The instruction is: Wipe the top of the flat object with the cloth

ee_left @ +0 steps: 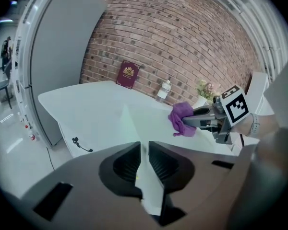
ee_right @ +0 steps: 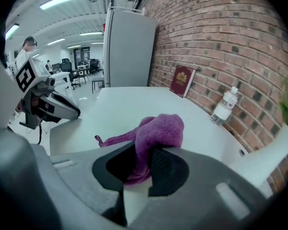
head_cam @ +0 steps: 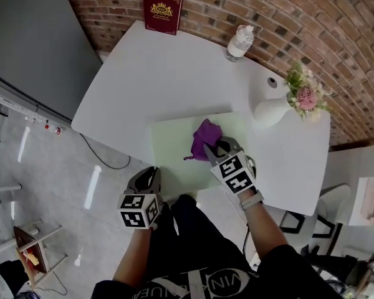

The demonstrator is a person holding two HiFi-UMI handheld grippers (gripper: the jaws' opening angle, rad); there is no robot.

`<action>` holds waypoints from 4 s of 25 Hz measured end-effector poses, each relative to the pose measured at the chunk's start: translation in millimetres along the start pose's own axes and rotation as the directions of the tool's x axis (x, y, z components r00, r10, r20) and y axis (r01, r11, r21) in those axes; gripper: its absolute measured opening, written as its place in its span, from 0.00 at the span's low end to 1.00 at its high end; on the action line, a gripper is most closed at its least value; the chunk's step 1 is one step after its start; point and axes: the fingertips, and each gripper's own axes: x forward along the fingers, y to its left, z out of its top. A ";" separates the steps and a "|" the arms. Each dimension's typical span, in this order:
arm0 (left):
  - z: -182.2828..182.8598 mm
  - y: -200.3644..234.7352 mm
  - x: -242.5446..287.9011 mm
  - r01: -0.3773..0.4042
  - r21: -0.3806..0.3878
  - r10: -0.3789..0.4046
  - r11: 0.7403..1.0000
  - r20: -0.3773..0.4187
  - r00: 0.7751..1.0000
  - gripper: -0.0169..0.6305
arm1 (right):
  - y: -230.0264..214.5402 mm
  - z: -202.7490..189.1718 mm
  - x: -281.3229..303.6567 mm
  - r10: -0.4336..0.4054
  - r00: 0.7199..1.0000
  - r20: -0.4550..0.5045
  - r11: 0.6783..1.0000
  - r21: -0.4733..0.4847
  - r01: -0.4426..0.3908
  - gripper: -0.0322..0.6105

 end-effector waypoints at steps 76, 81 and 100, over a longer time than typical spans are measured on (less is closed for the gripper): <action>83.1 12.0 81.8 0.217 0.512 -0.147 0.831 -0.174 0.974 0.05 | -27.0 -78.4 -61.5 -0.062 0.996 -0.071 0.948 0.307 0.081 0.15; 81.8 11.9 81.8 0.202 0.521 -0.130 0.829 -0.172 0.976 0.05 | -50.9 -104.0 -82.0 -0.112 0.989 -0.097 0.929 0.343 0.139 0.14; 68.2 -16.1 44.7 0.370 0.507 -0.307 0.778 -0.207 0.929 0.05 | -24.7 -42.7 -107.2 -0.147 0.979 0.138 0.903 0.422 0.076 0.15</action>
